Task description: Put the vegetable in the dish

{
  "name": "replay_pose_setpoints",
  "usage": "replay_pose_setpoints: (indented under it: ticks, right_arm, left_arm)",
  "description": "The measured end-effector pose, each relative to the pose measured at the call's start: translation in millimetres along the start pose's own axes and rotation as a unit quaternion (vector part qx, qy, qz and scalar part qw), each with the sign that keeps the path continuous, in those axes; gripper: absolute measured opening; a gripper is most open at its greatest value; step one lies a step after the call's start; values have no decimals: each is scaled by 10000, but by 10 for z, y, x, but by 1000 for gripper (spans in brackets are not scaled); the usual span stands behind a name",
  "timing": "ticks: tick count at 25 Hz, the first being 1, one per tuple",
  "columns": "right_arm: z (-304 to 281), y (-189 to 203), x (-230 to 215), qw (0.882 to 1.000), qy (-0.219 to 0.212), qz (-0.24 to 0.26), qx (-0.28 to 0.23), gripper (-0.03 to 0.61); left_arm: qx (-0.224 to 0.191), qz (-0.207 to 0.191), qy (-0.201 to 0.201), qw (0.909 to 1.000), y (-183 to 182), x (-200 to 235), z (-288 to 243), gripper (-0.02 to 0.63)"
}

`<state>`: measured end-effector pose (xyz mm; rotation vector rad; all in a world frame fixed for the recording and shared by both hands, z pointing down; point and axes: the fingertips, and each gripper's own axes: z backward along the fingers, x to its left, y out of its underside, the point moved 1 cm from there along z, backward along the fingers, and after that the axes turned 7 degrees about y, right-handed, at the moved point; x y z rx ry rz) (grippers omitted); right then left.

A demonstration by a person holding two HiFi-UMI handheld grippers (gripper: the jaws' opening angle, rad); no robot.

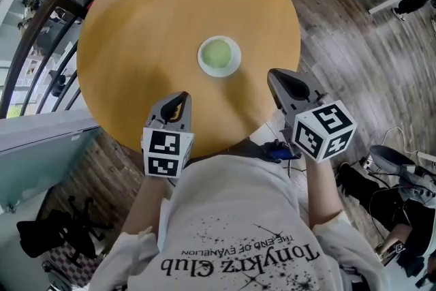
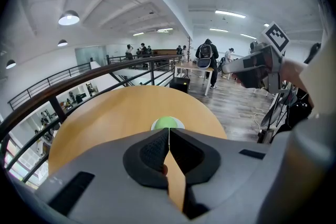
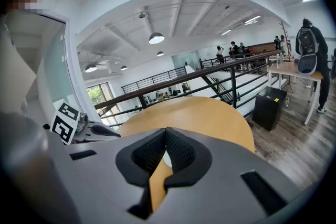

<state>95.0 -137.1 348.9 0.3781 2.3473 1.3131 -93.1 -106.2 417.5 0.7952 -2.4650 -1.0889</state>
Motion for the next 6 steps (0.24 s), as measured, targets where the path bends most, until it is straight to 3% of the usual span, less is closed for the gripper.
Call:
replay_pose_setpoints:
  ticks: [6]
  right_arm:
    - [46,6,-118,10000,-10,-19,81,17]
  left_arm:
    - [113,25,-42,9999,-11,-60,-44,25]
